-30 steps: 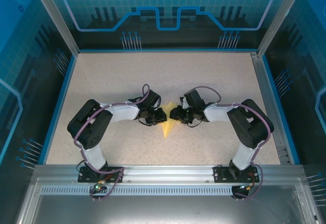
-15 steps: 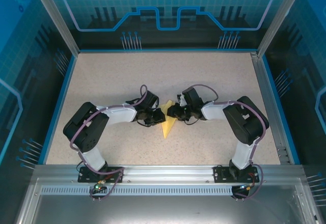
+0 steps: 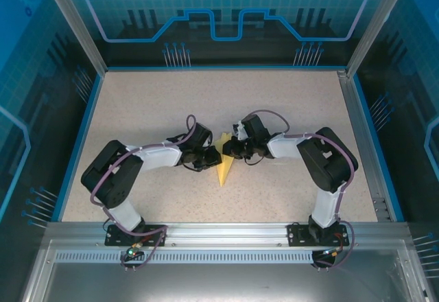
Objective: Fold a paper plane with a square sheet of paper (pick it up from the middle)
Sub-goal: Turn over the paper at the center of the table.
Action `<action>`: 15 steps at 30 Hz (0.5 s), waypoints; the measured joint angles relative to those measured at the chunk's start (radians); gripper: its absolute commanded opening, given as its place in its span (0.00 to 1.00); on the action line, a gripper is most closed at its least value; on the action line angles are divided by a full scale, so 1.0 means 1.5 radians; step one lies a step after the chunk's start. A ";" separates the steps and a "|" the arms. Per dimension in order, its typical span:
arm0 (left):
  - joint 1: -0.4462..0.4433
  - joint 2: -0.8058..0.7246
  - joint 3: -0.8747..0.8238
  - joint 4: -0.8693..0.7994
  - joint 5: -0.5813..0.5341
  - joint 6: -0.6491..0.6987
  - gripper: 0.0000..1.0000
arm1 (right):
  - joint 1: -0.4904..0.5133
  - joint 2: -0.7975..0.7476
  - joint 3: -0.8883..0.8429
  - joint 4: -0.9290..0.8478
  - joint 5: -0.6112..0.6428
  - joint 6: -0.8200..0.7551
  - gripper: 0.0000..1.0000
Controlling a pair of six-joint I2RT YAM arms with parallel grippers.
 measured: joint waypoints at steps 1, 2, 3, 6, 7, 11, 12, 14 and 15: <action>0.000 -0.011 -0.006 0.001 -0.005 0.000 0.18 | 0.000 -0.001 0.006 -0.012 0.003 -0.009 0.07; 0.000 -0.025 -0.012 0.001 -0.012 -0.001 0.18 | 0.000 -0.002 0.011 -0.026 0.008 -0.017 0.07; 0.000 -0.039 -0.019 0.001 -0.018 0.000 0.18 | 0.000 -0.007 0.015 -0.042 0.012 -0.026 0.07; 0.000 -0.083 -0.034 -0.003 -0.045 0.000 0.19 | 0.000 -0.042 0.030 -0.113 0.043 -0.060 0.07; 0.000 -0.100 -0.037 -0.005 -0.055 0.000 0.20 | 0.000 -0.057 0.039 -0.144 0.059 -0.075 0.06; 0.000 -0.162 -0.045 -0.019 -0.101 -0.001 0.21 | 0.013 -0.115 0.113 -0.294 0.170 -0.140 0.08; 0.000 -0.174 -0.047 -0.024 -0.112 0.000 0.21 | 0.021 -0.124 0.137 -0.335 0.212 -0.154 0.08; 0.000 -0.198 -0.051 -0.033 -0.135 -0.001 0.21 | 0.049 -0.130 0.204 -0.434 0.320 -0.180 0.08; 0.000 -0.206 -0.054 -0.037 -0.145 -0.001 0.21 | 0.066 -0.127 0.237 -0.481 0.377 -0.188 0.09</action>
